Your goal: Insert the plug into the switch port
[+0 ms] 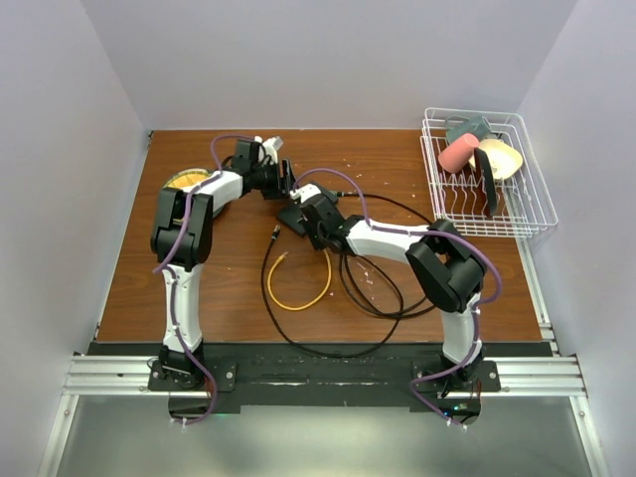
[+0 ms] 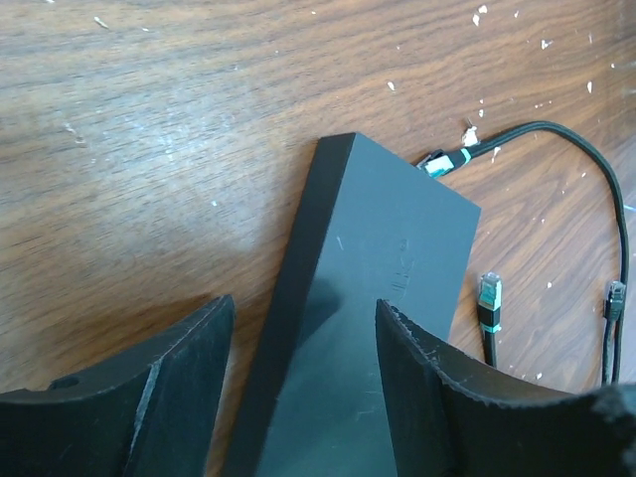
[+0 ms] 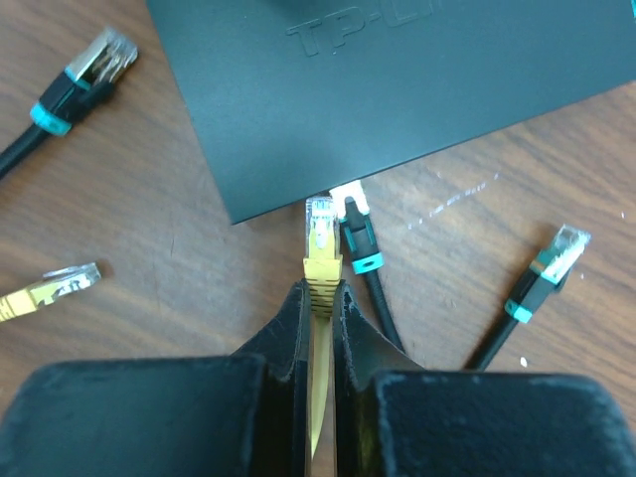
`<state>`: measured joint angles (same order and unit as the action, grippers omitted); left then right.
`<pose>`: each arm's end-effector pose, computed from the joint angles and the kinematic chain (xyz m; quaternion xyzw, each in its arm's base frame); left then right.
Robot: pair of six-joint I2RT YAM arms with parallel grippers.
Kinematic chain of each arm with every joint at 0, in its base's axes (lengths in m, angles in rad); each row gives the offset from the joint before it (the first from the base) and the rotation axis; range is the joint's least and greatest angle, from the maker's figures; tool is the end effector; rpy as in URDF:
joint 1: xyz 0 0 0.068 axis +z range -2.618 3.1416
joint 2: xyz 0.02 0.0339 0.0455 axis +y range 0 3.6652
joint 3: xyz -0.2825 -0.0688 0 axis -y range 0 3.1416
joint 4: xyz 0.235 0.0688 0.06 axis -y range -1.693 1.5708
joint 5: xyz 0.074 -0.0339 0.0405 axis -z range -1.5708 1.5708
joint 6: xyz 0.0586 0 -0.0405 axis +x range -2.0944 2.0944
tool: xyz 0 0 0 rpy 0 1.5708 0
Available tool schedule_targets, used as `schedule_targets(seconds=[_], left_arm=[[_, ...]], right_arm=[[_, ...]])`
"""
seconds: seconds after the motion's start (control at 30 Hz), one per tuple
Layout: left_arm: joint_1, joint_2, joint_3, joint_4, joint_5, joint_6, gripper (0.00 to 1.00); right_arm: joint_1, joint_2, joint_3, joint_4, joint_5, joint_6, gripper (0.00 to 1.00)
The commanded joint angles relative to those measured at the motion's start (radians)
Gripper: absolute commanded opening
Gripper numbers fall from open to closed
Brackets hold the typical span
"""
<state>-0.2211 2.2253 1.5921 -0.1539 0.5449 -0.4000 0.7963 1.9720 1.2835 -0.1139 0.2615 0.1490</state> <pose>0.4856 -0.1403 0.1590 0.0228 0.8957 -0.3492 0.2742 0.3190 0.3044 0.1767 -0.2460 0.8870 0.0616 0.3859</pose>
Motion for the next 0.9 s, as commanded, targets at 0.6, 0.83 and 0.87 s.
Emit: schedule_targets(seconds=[0.6, 0.83, 0.87], left_arm=[[-0.023, 0.002, 0.02, 0.01, 0.046, 0.021, 0.61], [-0.026, -0.01, -0.006, 0.031, 0.059, 0.01, 0.61], [-0.026, -0.01, -0.009, 0.037, 0.067, 0.007, 0.61]], right_arm=[[-0.005, 0.053, 0.091, 0.016, 0.021, 0.038, 0.0], [-0.003, 0.079, 0.12, 0.022, 0.012, 0.041, 0.0], [-0.005, 0.083, 0.12, 0.02, 0.009, 0.041, 0.0]])
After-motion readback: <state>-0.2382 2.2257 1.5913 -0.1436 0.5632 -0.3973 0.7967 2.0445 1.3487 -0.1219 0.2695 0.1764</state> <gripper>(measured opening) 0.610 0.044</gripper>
